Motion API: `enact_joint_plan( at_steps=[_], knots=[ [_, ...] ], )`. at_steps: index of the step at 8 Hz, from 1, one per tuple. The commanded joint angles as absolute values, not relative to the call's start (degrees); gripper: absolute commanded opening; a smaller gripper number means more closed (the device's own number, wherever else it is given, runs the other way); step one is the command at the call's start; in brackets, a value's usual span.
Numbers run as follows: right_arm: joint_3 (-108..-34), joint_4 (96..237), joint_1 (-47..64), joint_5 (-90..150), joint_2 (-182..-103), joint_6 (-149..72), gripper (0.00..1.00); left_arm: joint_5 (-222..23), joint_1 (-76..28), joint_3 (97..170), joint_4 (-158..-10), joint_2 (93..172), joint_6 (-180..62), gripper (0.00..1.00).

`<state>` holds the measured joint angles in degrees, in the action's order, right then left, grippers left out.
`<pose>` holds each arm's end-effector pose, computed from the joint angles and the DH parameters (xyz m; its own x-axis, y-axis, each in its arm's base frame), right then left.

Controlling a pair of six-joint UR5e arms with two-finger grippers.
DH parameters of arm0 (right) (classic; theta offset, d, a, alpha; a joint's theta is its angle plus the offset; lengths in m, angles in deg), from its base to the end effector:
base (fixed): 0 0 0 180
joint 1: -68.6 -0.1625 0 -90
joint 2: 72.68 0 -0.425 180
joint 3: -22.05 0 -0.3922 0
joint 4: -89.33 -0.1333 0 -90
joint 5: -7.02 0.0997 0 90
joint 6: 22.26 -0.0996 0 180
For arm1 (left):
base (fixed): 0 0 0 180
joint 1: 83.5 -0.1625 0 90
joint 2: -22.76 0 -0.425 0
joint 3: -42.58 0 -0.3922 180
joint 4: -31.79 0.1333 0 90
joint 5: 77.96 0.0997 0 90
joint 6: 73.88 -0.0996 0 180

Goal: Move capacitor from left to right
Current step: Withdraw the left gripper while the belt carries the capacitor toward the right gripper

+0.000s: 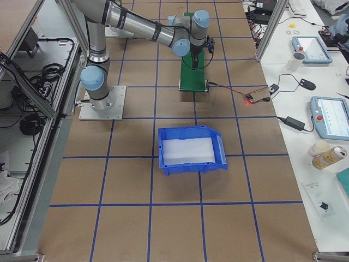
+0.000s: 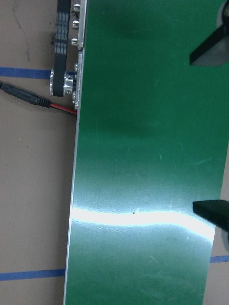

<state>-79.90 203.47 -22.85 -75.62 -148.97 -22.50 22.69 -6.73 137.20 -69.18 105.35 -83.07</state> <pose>0.1600 -0.5474 0.3042 -0.9916 -0.0175 -0.1279 -0.0211 0.9994 0.0271 -0.0153 -0.4368 0.4920 -0.9865 -0.0429 -0.1579 -0.0699 0.9830 0.1697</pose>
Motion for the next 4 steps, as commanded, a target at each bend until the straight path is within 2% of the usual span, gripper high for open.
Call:
enact_joint_plan(
  at_steps=[1, 4],
  knots=[
    [-80.7, 205.4, -22.7, -74.3, -148.4, -21.4, 1.00, 22.8, -6.7, 137.2, -69.4, 105.3, -83.0, 1.00],
    [-80.7, 206.6, -22.7, -74.3, -148.2, -20.2, 1.00, 23.0, -6.7, 137.3, -69.5, 105.3, -83.1, 1.00]
  ],
)
